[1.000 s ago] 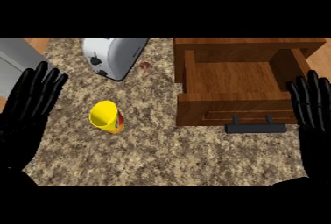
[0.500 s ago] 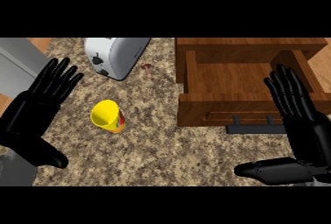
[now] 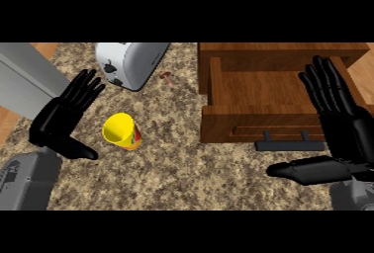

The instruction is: Pick up the cup, place it into the drawer and close the drawer

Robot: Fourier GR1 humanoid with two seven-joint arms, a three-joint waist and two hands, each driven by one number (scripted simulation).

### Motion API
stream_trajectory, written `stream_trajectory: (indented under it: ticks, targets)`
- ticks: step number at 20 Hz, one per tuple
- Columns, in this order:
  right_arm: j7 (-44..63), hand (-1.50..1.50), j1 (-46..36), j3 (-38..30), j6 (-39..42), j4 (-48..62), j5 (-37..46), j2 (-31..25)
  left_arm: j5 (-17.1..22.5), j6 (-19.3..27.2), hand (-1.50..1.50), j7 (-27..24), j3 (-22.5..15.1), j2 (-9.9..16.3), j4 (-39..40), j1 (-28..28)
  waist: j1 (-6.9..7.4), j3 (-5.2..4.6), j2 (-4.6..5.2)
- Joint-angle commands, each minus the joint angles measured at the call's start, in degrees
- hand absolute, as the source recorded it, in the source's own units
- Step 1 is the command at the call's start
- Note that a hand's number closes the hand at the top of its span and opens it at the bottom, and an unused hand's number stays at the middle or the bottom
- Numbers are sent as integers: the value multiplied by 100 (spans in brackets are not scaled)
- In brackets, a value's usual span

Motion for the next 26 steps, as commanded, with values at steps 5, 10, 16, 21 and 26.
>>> stream_trajectory:
  ticks: [5, 10, 16, 21, 26]
  targets:
    - [240, -150, -336, -204, 25, -23, -57, -71, -1122, 17, -150, -1467, -34, -20, 1715, -160, -1, -1, -5]
    - [0, -150, -474, -105, 47, 443, 189, -12, -1481, -152, -150, -2138, 99, 250, 3214, -754, -3, -2, 4]
    - [337, -150, -550, -112, 41, 141, 32, 9, -2267, 163, -150, -3689, -44, 252, 4770, -1010, -66, -9, 22]
    - [339, -150, -537, -98, -46, 16, 61, 88, -2315, 268, -150, -3921, 89, 239, 5721, -1571, -151, -17, 53]
    - [392, -150, -592, -452, 294, 44, -372, -219, -2400, 373, -150, -4499, 72, 152, 5861, -1409, -174, -20, 59]
